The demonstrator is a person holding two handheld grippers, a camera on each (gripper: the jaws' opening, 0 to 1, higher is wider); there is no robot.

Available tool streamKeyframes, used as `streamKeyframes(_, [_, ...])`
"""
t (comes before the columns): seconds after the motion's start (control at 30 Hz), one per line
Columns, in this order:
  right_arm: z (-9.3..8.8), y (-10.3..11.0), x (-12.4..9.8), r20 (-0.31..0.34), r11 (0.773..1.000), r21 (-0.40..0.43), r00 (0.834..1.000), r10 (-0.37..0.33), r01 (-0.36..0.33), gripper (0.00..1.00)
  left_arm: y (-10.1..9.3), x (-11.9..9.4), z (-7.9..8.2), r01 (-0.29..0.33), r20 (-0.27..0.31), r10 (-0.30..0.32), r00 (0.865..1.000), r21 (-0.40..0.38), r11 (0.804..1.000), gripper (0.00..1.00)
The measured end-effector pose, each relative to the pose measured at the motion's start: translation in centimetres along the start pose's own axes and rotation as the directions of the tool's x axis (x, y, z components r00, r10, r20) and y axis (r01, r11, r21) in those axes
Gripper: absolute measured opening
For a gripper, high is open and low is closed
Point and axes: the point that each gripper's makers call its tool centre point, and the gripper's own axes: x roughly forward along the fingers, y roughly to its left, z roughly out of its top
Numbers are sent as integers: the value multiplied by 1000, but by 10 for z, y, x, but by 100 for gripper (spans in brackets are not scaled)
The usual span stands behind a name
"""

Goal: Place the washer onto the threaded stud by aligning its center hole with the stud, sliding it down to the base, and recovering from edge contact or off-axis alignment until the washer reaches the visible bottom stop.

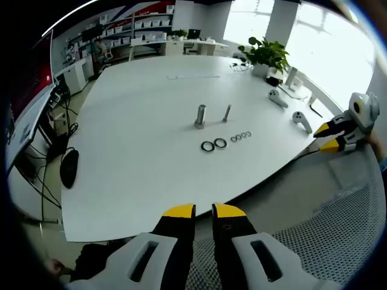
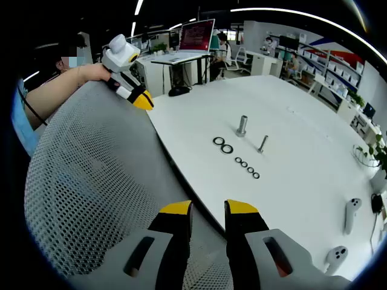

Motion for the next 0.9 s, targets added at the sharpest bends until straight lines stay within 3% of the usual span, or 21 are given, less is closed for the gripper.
streamKeyframes(0.9, [-1,-1,0,-1,1000,11,1000,-2,2,23,1,1,0,3,1,-3,1000,11,1000,8])
